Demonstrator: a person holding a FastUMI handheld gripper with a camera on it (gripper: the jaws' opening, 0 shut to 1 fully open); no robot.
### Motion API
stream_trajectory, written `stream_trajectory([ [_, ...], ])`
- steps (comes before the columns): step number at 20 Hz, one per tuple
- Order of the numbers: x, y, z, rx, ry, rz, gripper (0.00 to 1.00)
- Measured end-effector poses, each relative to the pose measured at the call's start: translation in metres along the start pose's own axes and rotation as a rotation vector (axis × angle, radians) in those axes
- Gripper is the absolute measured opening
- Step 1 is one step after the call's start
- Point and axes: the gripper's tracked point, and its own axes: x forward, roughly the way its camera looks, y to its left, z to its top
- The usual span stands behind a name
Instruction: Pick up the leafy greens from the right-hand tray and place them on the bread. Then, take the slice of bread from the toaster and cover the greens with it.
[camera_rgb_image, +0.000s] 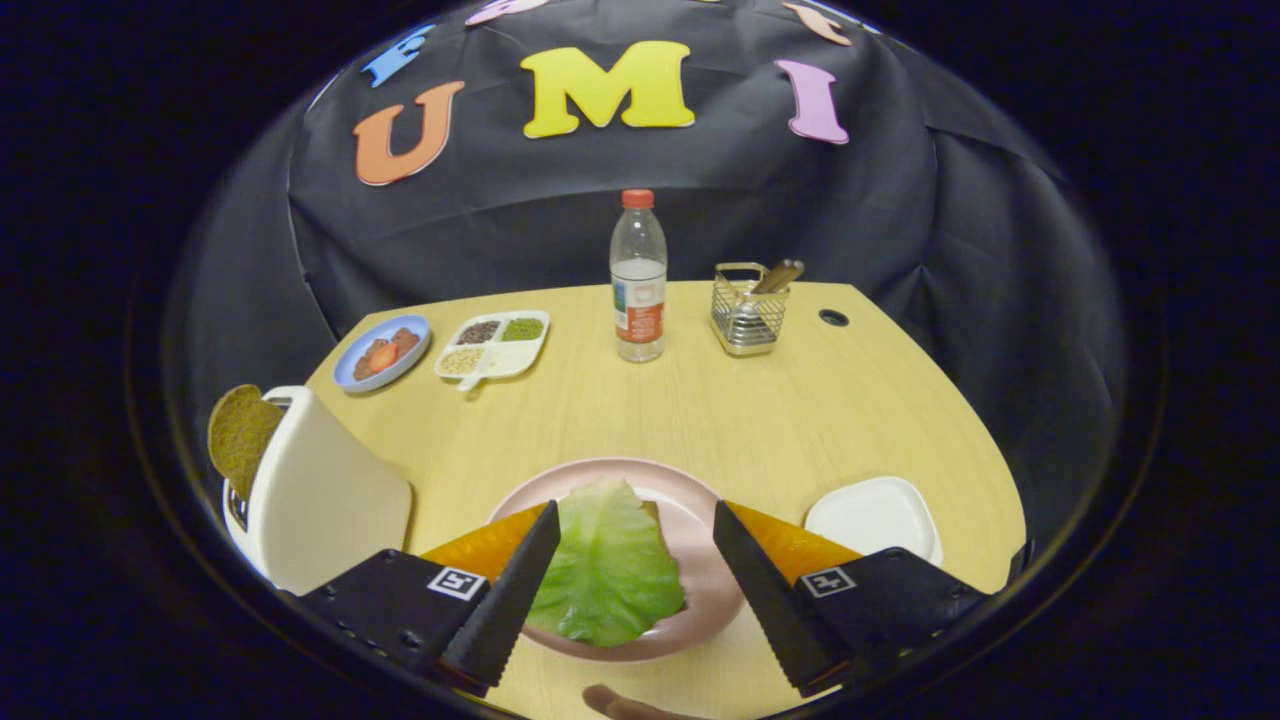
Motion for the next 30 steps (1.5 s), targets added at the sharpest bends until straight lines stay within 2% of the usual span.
stream_trajectory([
  [4,-0.042,0.039,0.012,-0.022,-0.022,0.065,0.97],
  [7,-0.078,0.071,0.027,-0.086,-0.066,0.118,0.97],
  [9,-0.096,0.088,0.037,-0.119,-0.107,0.125,0.97],
  [15,-0.126,0.159,0.049,-0.168,-0.132,0.214,0.96],
  [23,-0.100,0.244,0.033,-0.286,-0.127,0.258,0.96],
  [30,-0.059,0.254,0.028,-0.183,-0.072,0.213,0.84],
])
